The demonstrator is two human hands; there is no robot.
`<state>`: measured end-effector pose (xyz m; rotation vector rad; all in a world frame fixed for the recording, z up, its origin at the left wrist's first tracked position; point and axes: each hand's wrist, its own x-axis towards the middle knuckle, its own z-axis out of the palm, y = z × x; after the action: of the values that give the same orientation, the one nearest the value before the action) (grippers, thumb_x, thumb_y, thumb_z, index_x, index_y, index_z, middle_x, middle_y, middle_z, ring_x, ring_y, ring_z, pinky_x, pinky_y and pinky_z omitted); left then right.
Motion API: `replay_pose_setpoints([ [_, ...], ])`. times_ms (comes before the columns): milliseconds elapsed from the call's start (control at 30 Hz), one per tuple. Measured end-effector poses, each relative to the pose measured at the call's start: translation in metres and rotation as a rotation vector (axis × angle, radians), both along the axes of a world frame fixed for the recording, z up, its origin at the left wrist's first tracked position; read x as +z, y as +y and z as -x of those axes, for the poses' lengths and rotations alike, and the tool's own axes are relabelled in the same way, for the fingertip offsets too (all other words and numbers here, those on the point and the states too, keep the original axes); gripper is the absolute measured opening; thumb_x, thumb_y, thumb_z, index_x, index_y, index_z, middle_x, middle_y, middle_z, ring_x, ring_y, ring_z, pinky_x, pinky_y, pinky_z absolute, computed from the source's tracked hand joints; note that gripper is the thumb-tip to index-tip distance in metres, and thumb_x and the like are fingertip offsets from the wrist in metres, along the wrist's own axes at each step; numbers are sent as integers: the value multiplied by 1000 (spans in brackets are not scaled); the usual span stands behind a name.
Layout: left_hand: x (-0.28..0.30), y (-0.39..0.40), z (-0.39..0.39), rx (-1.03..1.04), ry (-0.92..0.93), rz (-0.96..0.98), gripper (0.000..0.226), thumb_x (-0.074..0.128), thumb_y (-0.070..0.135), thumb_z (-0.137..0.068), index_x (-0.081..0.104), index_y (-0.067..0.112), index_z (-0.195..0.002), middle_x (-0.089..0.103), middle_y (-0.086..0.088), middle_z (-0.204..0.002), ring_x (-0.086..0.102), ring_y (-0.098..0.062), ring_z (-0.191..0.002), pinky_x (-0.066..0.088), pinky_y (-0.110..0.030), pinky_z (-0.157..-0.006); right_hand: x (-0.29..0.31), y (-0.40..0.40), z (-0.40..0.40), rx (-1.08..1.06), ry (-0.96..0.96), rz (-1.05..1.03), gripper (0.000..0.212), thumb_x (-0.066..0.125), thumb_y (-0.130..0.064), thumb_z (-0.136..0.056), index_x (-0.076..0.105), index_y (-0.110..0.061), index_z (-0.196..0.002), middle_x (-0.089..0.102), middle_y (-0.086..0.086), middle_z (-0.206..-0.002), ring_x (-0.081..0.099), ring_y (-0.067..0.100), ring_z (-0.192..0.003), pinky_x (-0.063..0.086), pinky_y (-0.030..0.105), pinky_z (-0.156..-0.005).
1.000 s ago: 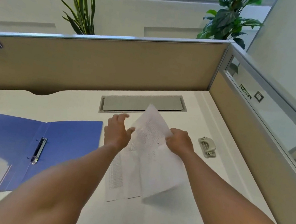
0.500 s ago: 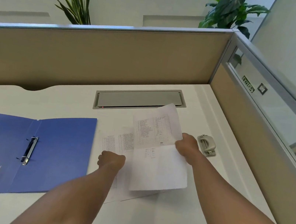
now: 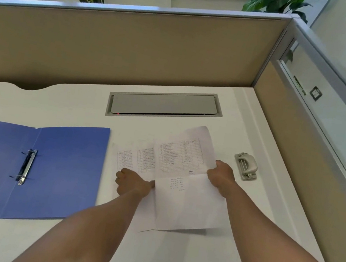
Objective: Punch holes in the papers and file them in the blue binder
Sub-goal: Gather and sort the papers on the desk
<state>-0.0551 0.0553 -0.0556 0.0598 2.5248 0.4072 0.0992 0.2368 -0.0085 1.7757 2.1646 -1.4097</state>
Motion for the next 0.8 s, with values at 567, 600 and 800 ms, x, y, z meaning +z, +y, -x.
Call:
replay_pose_setpoints([
  [567,-16,-7,16,28,-150,-521,19,57,22,-97,52,19,-79,53,4,-79,48,-15,-73,37,-25,-61,-13,-6,6,-71,-6,70,33,43,-3,-87,58,-7,-117,63,11,-115,55,26,-89,43,26,-68],
  [600,-15,-9,17,13,-160,-553,10,54,21,-98,58,18,-90,58,4,-87,51,-14,-77,41,-25,-67,-14,-7,7,-73,5,85,35,43,-4,-88,57,-7,-120,62,10,-116,55,26,-91,43,26,-68],
  [800,-4,-10,19,26,-307,-777,23,44,13,-104,63,19,-115,71,2,-111,67,-16,-101,55,-31,-89,-10,-14,13,-144,123,164,37,42,-5,-87,55,-12,-121,61,5,-114,58,25,-94,46,27,-70],
])
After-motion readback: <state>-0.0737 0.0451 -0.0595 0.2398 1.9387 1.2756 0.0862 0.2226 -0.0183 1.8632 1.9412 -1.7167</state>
